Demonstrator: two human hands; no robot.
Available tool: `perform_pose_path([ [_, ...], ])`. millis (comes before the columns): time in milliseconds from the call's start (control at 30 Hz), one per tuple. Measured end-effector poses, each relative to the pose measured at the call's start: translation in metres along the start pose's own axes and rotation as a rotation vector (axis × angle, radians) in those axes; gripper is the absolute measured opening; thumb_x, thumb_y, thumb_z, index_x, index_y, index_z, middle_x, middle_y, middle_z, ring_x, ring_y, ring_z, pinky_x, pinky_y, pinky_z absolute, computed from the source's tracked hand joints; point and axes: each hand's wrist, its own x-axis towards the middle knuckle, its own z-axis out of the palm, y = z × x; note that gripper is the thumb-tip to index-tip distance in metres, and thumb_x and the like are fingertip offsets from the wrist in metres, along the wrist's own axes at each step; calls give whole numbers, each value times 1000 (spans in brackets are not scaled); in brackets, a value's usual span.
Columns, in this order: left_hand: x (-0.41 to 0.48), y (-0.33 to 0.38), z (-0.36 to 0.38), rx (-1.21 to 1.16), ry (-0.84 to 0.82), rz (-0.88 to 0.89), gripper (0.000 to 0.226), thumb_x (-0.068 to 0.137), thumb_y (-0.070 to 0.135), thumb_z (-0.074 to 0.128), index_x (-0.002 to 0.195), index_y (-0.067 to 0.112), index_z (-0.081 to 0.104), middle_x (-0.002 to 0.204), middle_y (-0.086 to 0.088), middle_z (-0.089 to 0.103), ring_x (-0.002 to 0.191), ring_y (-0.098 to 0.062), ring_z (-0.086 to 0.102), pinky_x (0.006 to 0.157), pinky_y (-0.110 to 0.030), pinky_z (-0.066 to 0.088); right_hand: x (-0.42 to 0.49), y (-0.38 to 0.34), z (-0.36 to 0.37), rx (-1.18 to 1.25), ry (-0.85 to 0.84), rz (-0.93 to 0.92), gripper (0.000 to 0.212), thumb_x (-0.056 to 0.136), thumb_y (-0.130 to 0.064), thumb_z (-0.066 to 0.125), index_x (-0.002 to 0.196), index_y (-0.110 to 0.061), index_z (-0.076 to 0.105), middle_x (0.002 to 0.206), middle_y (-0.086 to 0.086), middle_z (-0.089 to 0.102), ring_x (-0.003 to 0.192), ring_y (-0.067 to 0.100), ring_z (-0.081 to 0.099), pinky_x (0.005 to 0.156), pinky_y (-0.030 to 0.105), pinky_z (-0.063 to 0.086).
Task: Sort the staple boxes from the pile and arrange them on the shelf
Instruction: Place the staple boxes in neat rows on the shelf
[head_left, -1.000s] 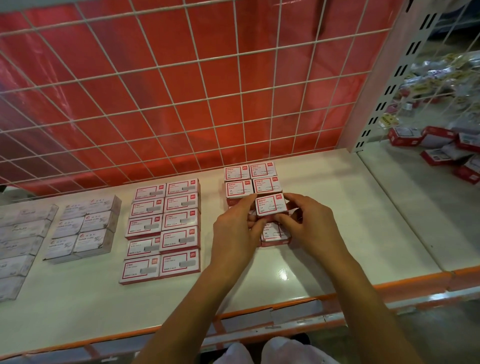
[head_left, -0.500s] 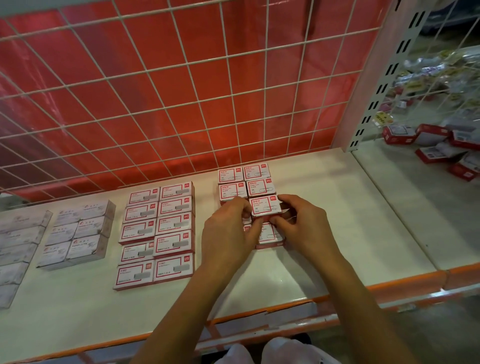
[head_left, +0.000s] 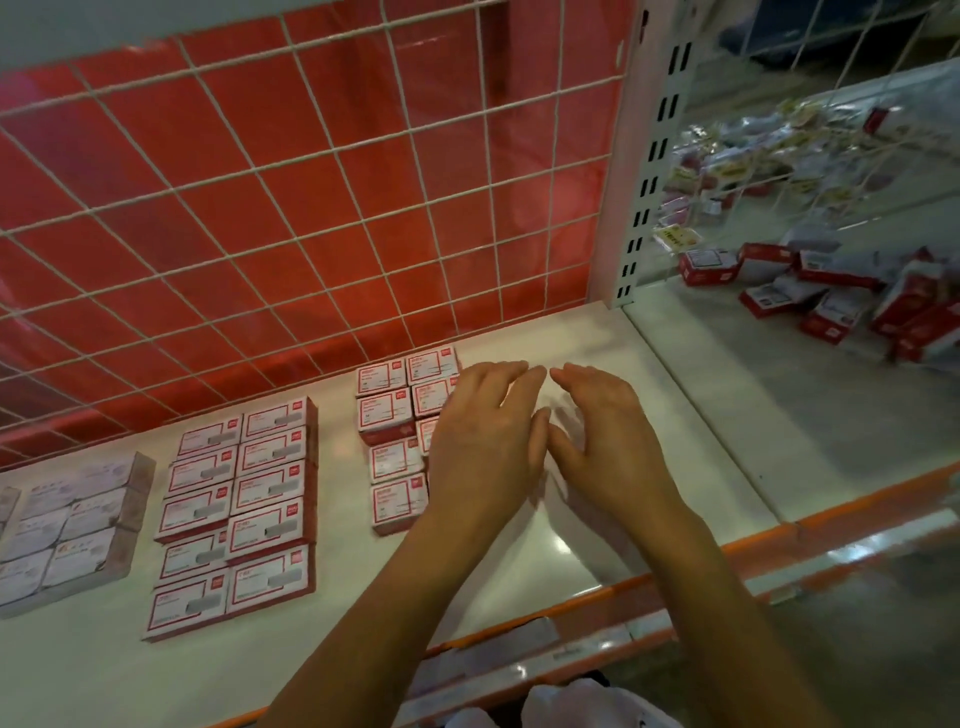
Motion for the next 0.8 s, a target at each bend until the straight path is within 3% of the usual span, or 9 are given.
perform_pose_path([
  [133, 19, 28, 23, 51, -46, 104, 43, 82, 26, 72, 122, 14, 63, 125, -9, 63, 116, -30, 58, 97, -45, 45, 1, 31, -22, -66, 42, -2, 52, 92, -29, 55, 141, -21, 40, 150, 2, 34, 141, 20, 23, 112, 27, 14],
  [400, 60, 98, 75, -32, -145, 248, 50, 84, 26, 68, 131, 12, 56, 134, -15, 55, 125, -36, 49, 99, -46, 43, -2, 98, -77, -97, 151, 198, 52, 92, -21, 55, 141, -15, 39, 153, 6, 27, 143, 23, 14, 115, 32, 14],
  [533, 76, 135, 96, -48, -165, 331, 55, 78, 29, 74, 128, 11, 57, 128, -16, 58, 119, -36, 52, 89, -44, 48, 2, 130, -102, -134, 262, 289, 51, 89, -15, 59, 137, -8, 44, 146, 14, 36, 138, 30, 23, 112, 34, 18],
  [633, 89, 161, 108, -92, -257, 357, 56, 83, 32, 69, 133, 12, 51, 134, -12, 53, 123, -32, 47, 92, -43, 45, 5, 153, -117, -156, 438, 334, 45, 82, -9, 64, 125, -3, 53, 132, 16, 49, 126, 35, 37, 103, 32, 25],
  [700, 101, 178, 117, -124, -301, 412, 60, 81, 26, 71, 134, 8, 48, 133, -15, 52, 119, -36, 50, 90, -45, 47, 10, 170, -128, -192, 536, 397, 43, 80, -8, 64, 122, -3, 53, 129, 16, 50, 122, 36, 40, 99, 34, 29],
  [800, 126, 203, 138, -104, -344, 442, 64, 80, 15, 71, 137, 11, 42, 134, -12, 50, 117, -36, 52, 87, -46, 51, 24, 194, -146, -247, 609, 493, 54, 82, -15, 63, 132, -7, 43, 137, 17, 42, 126, 37, 36, 102, 41, 28],
])
